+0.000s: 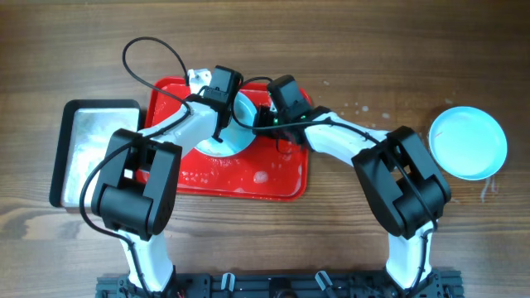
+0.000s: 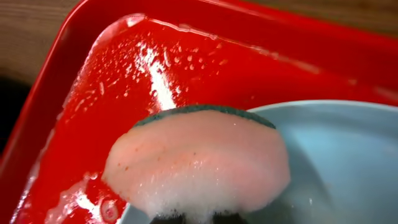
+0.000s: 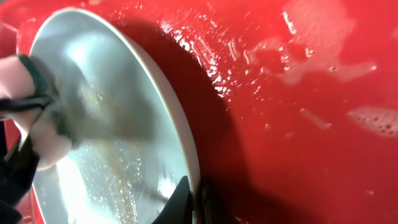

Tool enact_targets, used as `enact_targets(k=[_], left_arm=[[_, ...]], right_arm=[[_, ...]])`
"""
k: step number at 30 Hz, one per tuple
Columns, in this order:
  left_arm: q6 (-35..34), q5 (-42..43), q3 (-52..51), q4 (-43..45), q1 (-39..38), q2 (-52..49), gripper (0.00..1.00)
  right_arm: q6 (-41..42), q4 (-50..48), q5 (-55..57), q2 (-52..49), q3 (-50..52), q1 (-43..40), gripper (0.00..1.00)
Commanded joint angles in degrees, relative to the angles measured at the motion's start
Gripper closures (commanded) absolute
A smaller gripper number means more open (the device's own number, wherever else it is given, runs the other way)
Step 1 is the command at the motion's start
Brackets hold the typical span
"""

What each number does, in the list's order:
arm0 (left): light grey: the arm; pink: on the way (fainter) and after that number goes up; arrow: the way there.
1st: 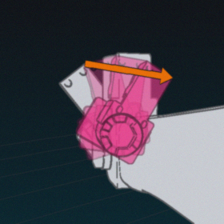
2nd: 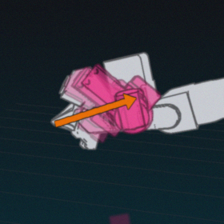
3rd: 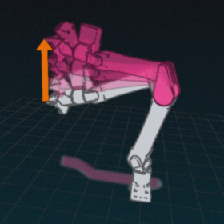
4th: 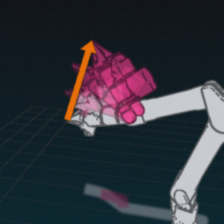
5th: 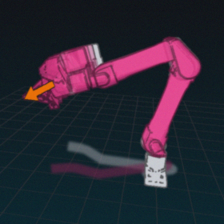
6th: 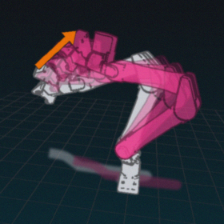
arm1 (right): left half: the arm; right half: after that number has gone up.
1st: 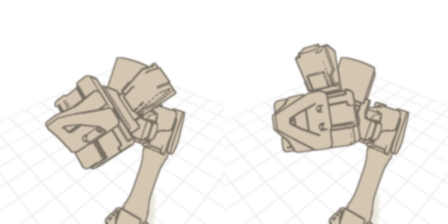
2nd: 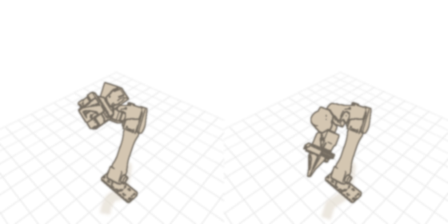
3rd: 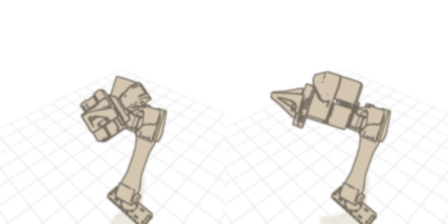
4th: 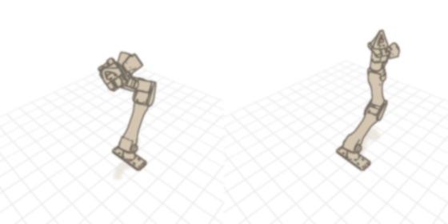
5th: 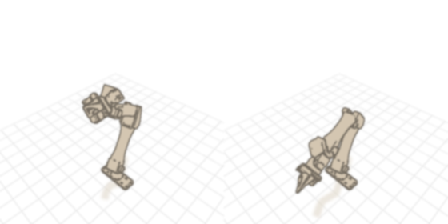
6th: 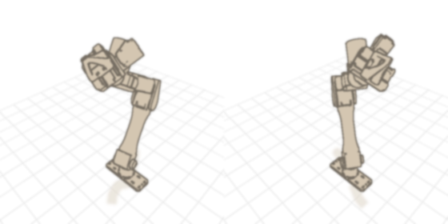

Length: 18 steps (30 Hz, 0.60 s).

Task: Clean dirty plates on tray and stack at the side
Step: 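Keep scrubbing the plate rim with the sponge while the right gripper holds it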

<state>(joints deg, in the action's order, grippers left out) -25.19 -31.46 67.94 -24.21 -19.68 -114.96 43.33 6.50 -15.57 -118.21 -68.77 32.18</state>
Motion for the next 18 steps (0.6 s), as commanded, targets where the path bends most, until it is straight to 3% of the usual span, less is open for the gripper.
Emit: enact_targets(k=[1, 5, 11, 15, 18], left_arm=[[5.8, 10.6, -4.3, -9.4, 2.6, -5.8, 0.96], [15.1, 27.2, -4.3, -16.3, 2.8, -5.8, 0.96], [25.3, 43.3, -4.3, -25.3, 2.8, -5.8, 0.96], [35.5, 61.0, -4.3, -26.4, 2.8, -5.8, 0.96], [37.0, 65.3, -4.3, -25.4, 2.8, -5.8, 0.96]], right_arm=[[-0.1, 2.7, 3.3, -3.3, 2.8, -1.4, 0.96], [-0.1, 2.8, 3.2, -3.3, 2.8, -1.4, 0.96], [-0.1, 2.8, 3.1, -3.3, 2.8, -1.4, 0.96], [-0.3, 2.8, 3.1, -3.3, 2.8, -1.4, 0.96], [-0.3, 2.8, 3.1, -3.3, 2.8, -1.3, 0.96]])
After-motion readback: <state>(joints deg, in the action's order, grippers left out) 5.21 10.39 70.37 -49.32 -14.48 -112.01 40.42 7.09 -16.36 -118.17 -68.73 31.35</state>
